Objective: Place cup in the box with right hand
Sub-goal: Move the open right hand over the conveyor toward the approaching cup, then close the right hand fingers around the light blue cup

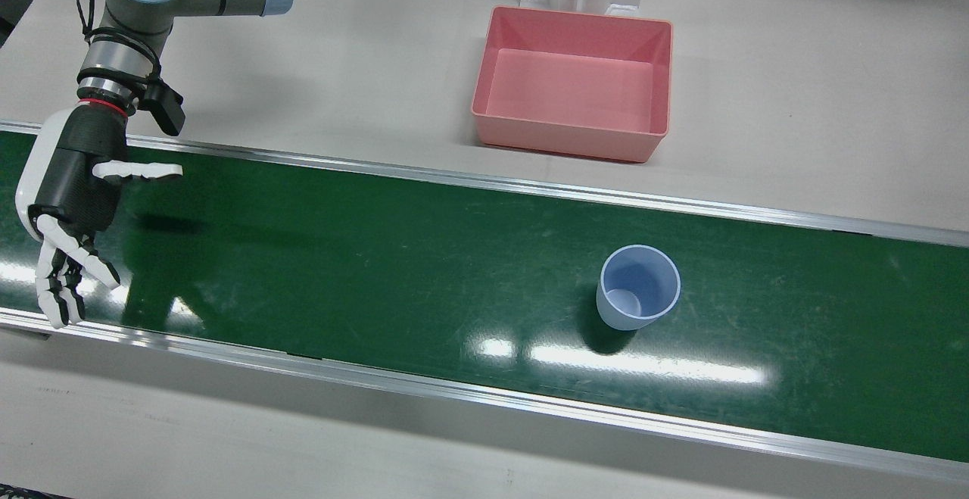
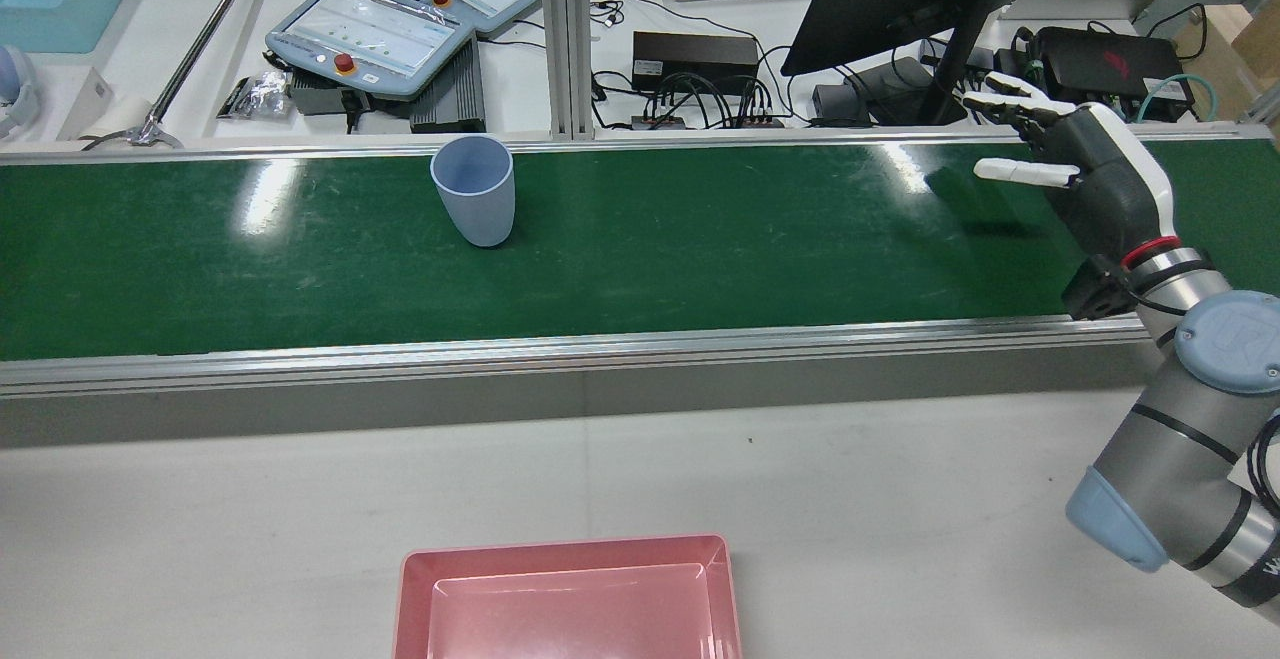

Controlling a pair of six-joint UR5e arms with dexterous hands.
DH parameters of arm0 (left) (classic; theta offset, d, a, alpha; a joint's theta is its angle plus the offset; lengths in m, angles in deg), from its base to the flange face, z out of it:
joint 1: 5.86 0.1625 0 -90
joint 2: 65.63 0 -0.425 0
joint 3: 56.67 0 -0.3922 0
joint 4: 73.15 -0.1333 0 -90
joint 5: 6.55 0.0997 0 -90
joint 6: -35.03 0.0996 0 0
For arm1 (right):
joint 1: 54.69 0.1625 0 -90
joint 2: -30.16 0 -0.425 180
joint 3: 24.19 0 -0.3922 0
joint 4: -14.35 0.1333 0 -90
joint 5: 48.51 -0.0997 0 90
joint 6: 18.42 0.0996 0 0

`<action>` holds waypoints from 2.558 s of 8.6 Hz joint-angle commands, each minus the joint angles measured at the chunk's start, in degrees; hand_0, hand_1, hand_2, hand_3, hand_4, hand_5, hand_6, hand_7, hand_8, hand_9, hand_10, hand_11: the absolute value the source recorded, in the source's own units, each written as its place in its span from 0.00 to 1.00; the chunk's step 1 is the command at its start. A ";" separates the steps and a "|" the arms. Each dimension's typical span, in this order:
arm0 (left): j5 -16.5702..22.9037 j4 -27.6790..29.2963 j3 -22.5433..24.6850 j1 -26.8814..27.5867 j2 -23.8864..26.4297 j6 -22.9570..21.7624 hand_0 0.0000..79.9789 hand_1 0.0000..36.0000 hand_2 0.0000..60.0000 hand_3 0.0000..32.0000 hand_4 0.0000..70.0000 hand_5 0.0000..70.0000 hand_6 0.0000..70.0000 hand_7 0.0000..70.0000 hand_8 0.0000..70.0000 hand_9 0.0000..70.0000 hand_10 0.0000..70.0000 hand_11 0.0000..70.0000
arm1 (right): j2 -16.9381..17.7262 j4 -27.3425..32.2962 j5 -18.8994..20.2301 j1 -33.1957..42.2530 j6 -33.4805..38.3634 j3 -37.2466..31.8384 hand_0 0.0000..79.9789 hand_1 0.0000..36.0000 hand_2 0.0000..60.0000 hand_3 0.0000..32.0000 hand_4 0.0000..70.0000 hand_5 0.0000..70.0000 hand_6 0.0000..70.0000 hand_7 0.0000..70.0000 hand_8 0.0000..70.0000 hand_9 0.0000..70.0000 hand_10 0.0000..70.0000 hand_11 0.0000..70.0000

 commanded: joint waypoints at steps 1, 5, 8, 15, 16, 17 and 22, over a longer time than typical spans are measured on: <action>0.00 0.08 -0.09 0.00 0.00 0.00 0.00 0.00 0.00 0.00 0.00 0.00 0.00 0.00 0.00 0.00 0.00 0.00 | -0.16 -0.06 -0.09 -2.73 -0.33 -0.08 0.66 0.40 0.12 0.00 0.29 0.08 0.08 0.27 0.14 0.26 0.03 0.07; 0.00 -0.01 0.00 0.00 0.00 0.00 0.00 0.00 0.00 0.00 0.00 0.00 0.00 0.00 0.00 0.00 0.00 0.00 | -0.25 -0.06 -0.09 -3.27 -1.04 0.09 0.67 0.47 0.14 0.00 0.24 0.09 0.08 0.27 0.15 0.27 0.04 0.08; 0.00 -0.01 0.00 0.00 0.00 0.00 0.00 0.00 0.00 0.00 0.00 0.00 0.00 0.00 0.00 0.00 0.00 0.00 | -0.25 -0.06 -0.01 -3.36 -1.56 0.44 0.69 0.42 0.05 0.00 0.29 0.09 0.08 0.27 0.15 0.27 0.03 0.07; 0.00 -0.01 -0.09 0.00 0.00 0.00 0.00 0.00 0.00 0.00 0.00 0.00 0.00 0.00 0.00 0.00 0.00 0.00 | -0.25 -0.06 -0.01 -4.06 -2.27 0.35 0.66 0.53 0.25 0.00 0.24 0.09 0.08 0.28 0.15 0.27 0.02 0.06; 0.00 -0.01 -0.09 0.00 0.00 0.00 0.00 0.00 0.00 0.00 0.00 0.00 0.00 0.00 0.00 0.00 0.00 0.00 | -0.25 -0.06 -0.01 -4.15 -2.27 0.35 0.70 0.41 0.00 0.00 0.32 0.09 0.08 0.28 0.15 0.27 0.02 0.06; 0.00 -0.01 0.00 0.00 0.00 0.00 0.00 0.00 0.00 0.00 0.00 0.00 0.00 0.00 0.00 0.00 0.00 0.00 | -0.25 -0.06 -0.01 -4.24 -2.27 0.35 0.69 0.44 0.05 0.00 0.31 0.09 0.08 0.28 0.15 0.28 0.02 0.06; 0.00 -0.01 -0.09 0.00 0.00 0.00 0.00 0.00 0.00 0.00 0.00 0.00 0.00 0.00 0.00 0.00 0.00 0.00 | 0.01 -0.15 -2.63 -3.71 -2.27 0.35 0.69 0.56 0.21 0.00 0.29 0.10 0.10 0.33 0.18 0.32 0.04 0.09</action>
